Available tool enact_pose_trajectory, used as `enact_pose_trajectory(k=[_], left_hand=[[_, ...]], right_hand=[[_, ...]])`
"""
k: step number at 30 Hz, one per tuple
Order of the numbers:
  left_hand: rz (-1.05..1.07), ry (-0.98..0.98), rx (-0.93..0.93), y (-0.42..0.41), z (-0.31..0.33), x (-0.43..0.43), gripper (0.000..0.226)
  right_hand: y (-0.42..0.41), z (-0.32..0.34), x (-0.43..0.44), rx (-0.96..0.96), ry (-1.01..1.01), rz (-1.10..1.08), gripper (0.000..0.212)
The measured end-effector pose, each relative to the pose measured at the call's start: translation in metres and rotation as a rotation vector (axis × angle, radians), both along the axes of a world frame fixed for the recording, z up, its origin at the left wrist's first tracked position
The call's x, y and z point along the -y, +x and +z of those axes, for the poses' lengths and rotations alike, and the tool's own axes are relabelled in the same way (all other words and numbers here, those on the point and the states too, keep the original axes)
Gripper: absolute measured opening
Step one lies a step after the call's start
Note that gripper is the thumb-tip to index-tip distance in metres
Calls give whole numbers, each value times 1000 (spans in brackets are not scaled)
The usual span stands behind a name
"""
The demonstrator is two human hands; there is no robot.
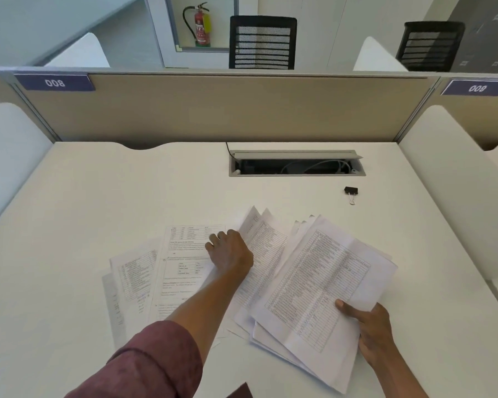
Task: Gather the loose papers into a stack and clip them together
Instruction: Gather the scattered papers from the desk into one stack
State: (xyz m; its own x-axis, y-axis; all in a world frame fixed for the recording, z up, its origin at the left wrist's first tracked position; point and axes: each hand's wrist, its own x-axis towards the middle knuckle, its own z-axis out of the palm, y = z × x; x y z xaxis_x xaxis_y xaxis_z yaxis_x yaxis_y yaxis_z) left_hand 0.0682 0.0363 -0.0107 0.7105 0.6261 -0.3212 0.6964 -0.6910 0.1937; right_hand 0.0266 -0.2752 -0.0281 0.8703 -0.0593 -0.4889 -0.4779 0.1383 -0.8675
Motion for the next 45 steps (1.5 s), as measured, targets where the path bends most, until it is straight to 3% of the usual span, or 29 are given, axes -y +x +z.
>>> enact_pose_trajectory(k=[6, 7, 10, 13, 18, 25, 26, 29, 31, 34, 36, 39, 45], left_hand=[[-83, -318, 107, -6, 13, -5, 38], [-121, -385, 132, -6, 15, -6, 41], [-199, -680, 247, -11, 18, -9, 46], [-185, -953, 300, -24, 19, -7, 45], [-153, -1229, 375, -47, 19, 3, 39], [-19, -1292, 349, -64, 29, 26, 24], [21, -1288, 350, -67, 35, 30, 34], [-107, -1183, 412, -73, 43, 40, 49], [-218, -1059, 521, -74, 42, 43, 42], [-200, -1022, 678, -66, 54, 46, 20], [-168, -1041, 768, -62, 69, 47, 7], [-128, -1087, 834, -55, 81, 50, 7], [-62, -1140, 748, -61, 79, 50, 30]], right_hand=[[-2, 4, -3, 7, 3, -3, 44], [-2, 4, -2, 9, 14, 1, 47], [-6, 8, -5, 18, 20, -5, 83], [-5, 11, -7, 32, 34, -16, 47], [0, 12, -10, 4, 69, -66, 49], [-2, 5, -13, 45, 90, 8, 87], [-3, 8, -14, 46, 63, 36, 92], [-4, 20, -18, 93, 19, 61, 76], [-2, 33, -21, 171, -12, 17, 63], [2, 64, -21, 321, -60, -36, 42], [4, 89, -22, 422, -77, -47, 44], [4, 113, -23, 535, -114, -32, 49], [-5, 98, -20, 507, -137, -22, 42]])
